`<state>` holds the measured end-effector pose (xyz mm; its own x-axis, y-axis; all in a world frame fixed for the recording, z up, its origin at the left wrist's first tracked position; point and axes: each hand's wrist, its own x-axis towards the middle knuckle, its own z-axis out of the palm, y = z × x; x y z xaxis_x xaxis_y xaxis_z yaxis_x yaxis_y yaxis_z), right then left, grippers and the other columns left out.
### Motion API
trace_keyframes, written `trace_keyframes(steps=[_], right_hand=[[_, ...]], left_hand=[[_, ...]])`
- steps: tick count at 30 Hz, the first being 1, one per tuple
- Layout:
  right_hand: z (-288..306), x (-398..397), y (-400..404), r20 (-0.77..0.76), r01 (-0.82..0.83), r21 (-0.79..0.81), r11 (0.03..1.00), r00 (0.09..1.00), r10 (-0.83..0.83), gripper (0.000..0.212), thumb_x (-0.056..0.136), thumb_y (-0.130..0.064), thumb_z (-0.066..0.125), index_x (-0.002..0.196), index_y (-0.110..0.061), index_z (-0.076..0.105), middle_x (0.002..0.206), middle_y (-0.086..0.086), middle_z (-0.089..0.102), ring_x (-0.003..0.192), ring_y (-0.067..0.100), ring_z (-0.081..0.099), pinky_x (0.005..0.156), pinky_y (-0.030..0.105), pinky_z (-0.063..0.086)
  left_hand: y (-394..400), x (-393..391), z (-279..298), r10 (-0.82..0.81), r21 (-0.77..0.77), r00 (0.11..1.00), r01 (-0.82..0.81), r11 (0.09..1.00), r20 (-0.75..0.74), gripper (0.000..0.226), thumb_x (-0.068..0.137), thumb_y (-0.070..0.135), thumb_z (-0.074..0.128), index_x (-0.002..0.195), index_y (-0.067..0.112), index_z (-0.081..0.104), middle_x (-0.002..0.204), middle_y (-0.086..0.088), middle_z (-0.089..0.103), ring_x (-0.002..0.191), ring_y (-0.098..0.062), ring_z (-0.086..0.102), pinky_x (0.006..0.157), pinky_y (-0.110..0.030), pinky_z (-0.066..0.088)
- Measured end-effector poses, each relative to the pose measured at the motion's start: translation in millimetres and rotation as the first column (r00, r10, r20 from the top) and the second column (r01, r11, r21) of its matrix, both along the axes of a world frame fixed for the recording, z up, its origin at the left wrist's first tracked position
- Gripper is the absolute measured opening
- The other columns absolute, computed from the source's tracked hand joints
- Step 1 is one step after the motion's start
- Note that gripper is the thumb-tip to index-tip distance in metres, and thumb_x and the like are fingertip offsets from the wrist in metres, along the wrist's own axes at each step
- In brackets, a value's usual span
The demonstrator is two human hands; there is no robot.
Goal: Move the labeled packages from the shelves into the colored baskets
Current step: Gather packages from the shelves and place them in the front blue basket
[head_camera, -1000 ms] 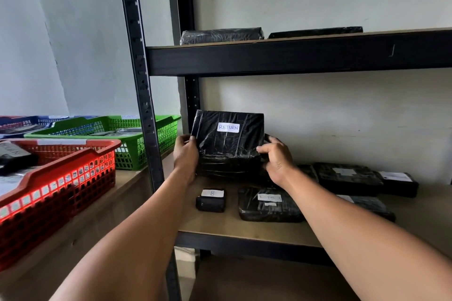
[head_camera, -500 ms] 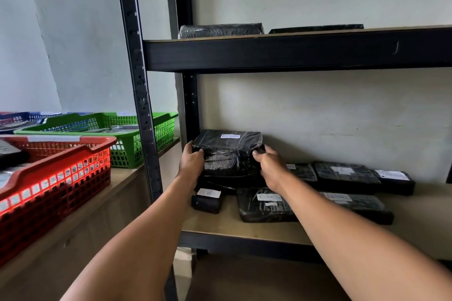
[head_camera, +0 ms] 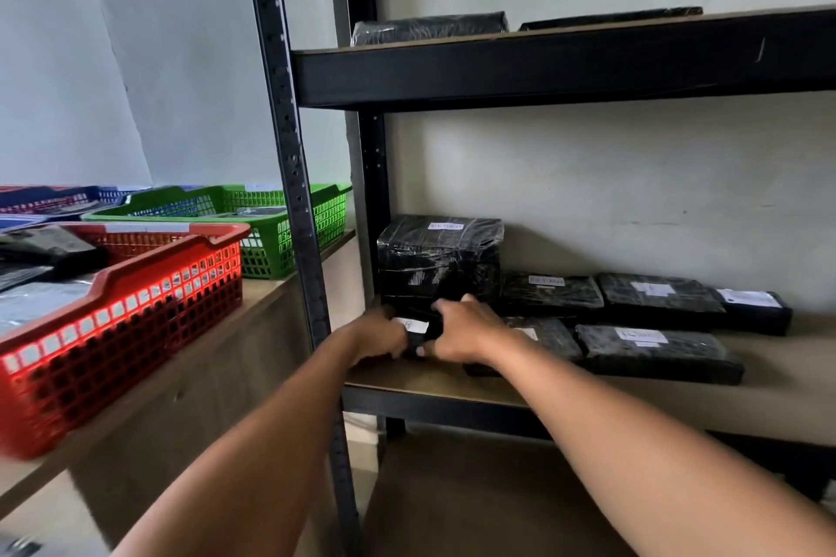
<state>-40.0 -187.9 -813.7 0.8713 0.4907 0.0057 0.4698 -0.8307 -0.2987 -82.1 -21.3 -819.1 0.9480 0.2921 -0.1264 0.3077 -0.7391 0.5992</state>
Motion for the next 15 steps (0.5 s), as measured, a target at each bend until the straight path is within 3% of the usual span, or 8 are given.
trace_keyframes(steps=[2,6,9,13,15], right_hand=[[-9,-1,10,0.058,0.012,-0.055,0.998,0.998,-0.009,0.076,0.074,-0.064,0.072,0.138,-0.029,0.049,0.141,0.013,0.042,0.126,0.038,0.047,0.103,0.041,0.045],[-15,-1,10,0.21,-0.033,0.031,0.999,0.977,0.026,0.063,0.083,-0.046,0.073,0.138,-0.027,0.051,0.138,0.006,0.051,0.126,0.03,0.045,0.103,0.039,0.039],[-18,0,1,0.399,-0.166,0.144,0.975,0.912,0.097,0.069,0.081,-0.033,0.076,0.141,-0.025,0.043,0.137,-0.002,0.056,0.125,0.024,0.048,0.101,0.039,0.043],[-11,1,-11,0.529,-0.296,0.308,0.904,0.843,0.096,0.067,0.078,-0.023,0.077,0.136,-0.023,0.043,0.134,-0.001,0.059,0.117,0.025,0.059,0.1,0.041,0.048],[-6,1,-14,0.573,-0.337,0.353,0.873,0.816,0.084,0.067,0.078,-0.018,0.076,0.137,-0.021,0.044,0.135,0.0,0.059,0.116,0.026,0.061,0.101,0.038,0.048]], left_hand=[[0,-3,-6,-0.031,0.028,0.999,0.03,0.999,0.028,0.069,0.06,0.021,0.064,0.128,0.013,0.056,0.126,-0.008,0.055,0.107,-0.027,0.059,0.076,-0.034,0.052],[7,-7,-21,-0.071,0.036,0.967,0.064,0.997,0.246,0.067,0.07,0.014,0.083,0.131,0.02,0.057,0.122,-0.003,0.065,0.111,-0.022,0.062,0.094,-0.032,0.052],[10,-10,-32,-0.05,-0.013,0.889,0.063,0.998,0.456,0.072,0.066,0.016,0.089,0.128,0.024,0.055,0.114,0.004,0.068,0.103,-0.013,0.065,0.088,-0.029,0.054],[0,-13,-25,-0.024,-0.063,0.766,0.084,0.995,0.643,0.071,0.07,0.007,0.086,0.13,0.026,0.054,0.103,0.023,0.063,0.092,0.012,0.06,0.078,-0.003,0.044],[-3,-11,-17,-0.032,-0.022,0.722,0.065,0.998,0.691,0.071,0.071,0.004,0.083,0.132,0.025,0.054,0.104,0.027,0.06,0.091,0.01,0.059,0.078,0.0,0.04]])
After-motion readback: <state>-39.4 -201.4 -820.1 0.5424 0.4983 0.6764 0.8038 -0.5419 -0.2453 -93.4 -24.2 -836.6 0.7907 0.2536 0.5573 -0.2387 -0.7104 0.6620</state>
